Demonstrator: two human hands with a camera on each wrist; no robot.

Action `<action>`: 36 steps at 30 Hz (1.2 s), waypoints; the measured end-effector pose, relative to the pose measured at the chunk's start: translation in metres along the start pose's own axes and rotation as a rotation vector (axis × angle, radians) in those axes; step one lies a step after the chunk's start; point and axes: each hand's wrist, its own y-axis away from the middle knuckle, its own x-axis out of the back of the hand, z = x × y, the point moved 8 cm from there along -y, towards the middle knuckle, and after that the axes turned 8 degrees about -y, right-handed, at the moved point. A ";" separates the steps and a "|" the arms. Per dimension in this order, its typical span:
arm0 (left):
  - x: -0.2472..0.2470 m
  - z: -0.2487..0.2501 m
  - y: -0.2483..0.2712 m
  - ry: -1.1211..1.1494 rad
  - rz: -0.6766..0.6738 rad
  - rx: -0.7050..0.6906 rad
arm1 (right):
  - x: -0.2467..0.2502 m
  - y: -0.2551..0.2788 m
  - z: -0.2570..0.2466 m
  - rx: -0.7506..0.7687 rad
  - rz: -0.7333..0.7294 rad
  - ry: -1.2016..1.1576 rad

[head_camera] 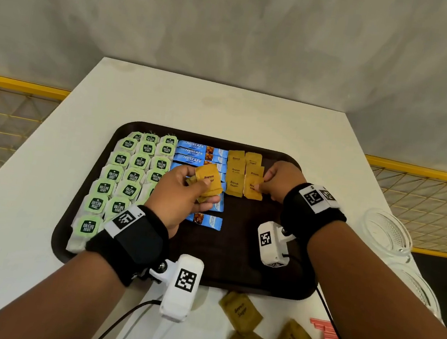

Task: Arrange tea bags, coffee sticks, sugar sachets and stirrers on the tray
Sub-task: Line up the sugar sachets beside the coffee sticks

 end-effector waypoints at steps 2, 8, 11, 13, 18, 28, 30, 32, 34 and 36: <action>-0.001 0.000 0.000 -0.018 -0.003 0.006 | 0.006 0.004 -0.002 0.035 0.073 -0.022; -0.005 0.003 -0.001 -0.089 -0.010 -0.024 | -0.017 0.043 -0.043 0.205 -0.188 -0.506; -0.007 0.004 0.001 -0.098 -0.002 -0.039 | -0.026 0.051 -0.050 0.251 -0.272 -0.635; -0.008 0.004 0.001 -0.099 0.003 -0.045 | -0.026 0.048 -0.042 0.233 -0.240 -0.680; 0.001 0.000 0.002 -0.087 0.043 -0.020 | -0.027 0.034 -0.015 0.113 -0.127 -0.612; 0.013 -0.003 0.006 -0.104 0.063 -0.067 | -0.026 0.027 -0.024 0.096 -0.006 -0.166; 0.013 -0.002 0.008 -0.093 0.050 -0.074 | -0.025 0.028 -0.024 0.100 0.009 -0.089; 0.011 0.000 0.011 -0.100 0.034 -0.086 | -0.018 0.032 -0.029 0.159 0.068 -0.119; 0.008 0.001 0.012 -0.101 0.017 -0.092 | -0.016 0.037 -0.040 0.246 0.054 -0.232; 0.003 0.002 0.012 -0.095 0.003 -0.096 | -0.021 0.043 -0.048 0.234 -0.070 -0.414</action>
